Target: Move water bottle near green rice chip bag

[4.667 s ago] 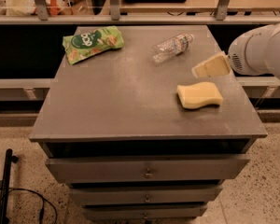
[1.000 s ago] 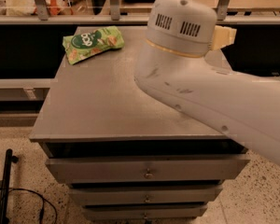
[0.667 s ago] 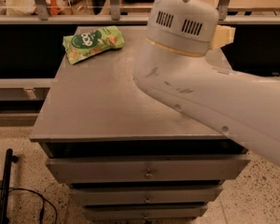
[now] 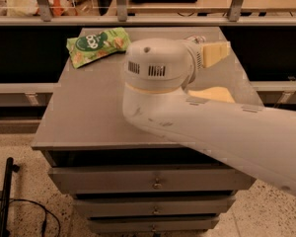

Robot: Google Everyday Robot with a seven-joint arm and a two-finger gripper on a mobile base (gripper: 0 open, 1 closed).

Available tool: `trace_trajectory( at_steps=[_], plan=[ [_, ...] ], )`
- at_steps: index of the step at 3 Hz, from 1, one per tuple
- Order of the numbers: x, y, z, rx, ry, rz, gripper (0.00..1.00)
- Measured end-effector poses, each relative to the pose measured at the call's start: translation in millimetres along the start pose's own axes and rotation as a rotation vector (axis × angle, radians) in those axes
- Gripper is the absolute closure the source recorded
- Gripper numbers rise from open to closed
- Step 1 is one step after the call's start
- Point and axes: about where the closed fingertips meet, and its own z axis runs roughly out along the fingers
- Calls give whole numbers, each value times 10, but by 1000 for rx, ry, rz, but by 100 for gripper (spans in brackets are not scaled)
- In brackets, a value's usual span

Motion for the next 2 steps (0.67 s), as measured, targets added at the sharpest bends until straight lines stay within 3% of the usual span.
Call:
trace_trajectory(
  at_steps=[1,2],
  plan=[
    [237,355,276,20,-9,-81,0],
    [290,343,346,32,-5,-135,0]
  ],
)
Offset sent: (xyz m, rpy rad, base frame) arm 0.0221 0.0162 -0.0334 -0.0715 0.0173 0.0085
